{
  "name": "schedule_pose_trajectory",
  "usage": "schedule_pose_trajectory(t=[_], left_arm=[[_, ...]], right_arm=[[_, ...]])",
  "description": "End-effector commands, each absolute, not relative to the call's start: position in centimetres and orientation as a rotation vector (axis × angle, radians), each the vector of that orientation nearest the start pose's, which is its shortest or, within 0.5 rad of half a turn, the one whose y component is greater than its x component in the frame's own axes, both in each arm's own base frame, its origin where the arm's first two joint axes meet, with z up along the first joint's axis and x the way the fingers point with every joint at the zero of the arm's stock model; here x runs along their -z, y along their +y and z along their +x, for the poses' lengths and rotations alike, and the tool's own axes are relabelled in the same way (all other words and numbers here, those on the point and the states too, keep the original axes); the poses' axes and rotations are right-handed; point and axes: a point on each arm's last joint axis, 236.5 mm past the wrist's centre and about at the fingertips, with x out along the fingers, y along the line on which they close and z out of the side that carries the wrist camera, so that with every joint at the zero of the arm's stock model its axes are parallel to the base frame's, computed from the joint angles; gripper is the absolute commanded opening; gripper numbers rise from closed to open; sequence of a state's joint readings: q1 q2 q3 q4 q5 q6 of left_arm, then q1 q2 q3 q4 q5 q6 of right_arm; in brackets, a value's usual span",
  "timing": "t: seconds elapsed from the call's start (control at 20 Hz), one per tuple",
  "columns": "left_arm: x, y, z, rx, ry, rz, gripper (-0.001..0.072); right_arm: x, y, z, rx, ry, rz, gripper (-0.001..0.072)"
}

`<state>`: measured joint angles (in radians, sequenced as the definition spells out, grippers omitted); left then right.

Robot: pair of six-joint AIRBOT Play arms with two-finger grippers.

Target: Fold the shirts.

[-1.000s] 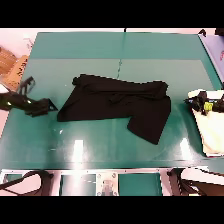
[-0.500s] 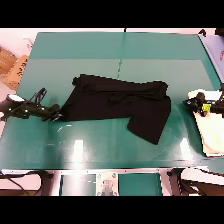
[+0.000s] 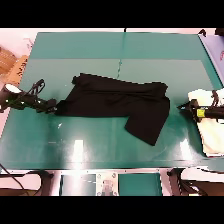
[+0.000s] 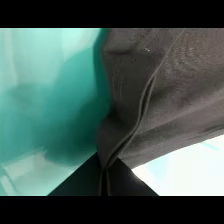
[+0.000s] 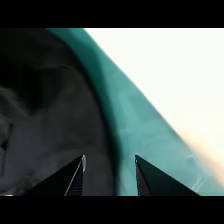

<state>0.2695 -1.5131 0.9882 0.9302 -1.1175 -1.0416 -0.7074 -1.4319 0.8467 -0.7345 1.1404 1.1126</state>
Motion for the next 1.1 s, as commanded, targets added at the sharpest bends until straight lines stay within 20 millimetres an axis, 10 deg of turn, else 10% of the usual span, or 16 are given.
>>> schedule_pose_trajectory(t=[0.0,0.3,0.45,0.55,0.65,0.8,1.05], left_arm=[[8.9,-2.4,37.0,0.360,1.360,-0.428,0.0023],[8.8,-2.7,36.9,0.370,1.363,-0.442,0.0023],[8.7,-3.0,36.5,0.382,1.377,-0.446,0.0023],[8.6,-3.1,36.3,0.392,1.384,-0.451,0.0022],[7.3,-3.4,36.7,0.422,1.379,-0.451,0.0022],[-0.2,-4.8,39.2,0.530,1.250,-0.446,0.0021],[-28.1,-9.1,40.7,0.741,0.615,-0.273,0.0022]], right_arm=[[9.9,-6.5,33.3,-0.048,1.228,1.012,0.0366],[12.2,-0.8,33.9,-0.162,1.340,0.961,0.0353],[12.1,-0.5,34.1,-0.173,1.341,0.954,0.0229],[11.5,-0.5,34.5,-0.186,1.331,0.956,0.0013],[9.2,-0.3,36.0,-0.231,1.283,0.969,0.0016],[-0.2,-0.3,40.0,-0.365,1.094,0.915,0.0016],[-29.9,2.6,40.2,-0.595,0.488,0.598,0.0016]])
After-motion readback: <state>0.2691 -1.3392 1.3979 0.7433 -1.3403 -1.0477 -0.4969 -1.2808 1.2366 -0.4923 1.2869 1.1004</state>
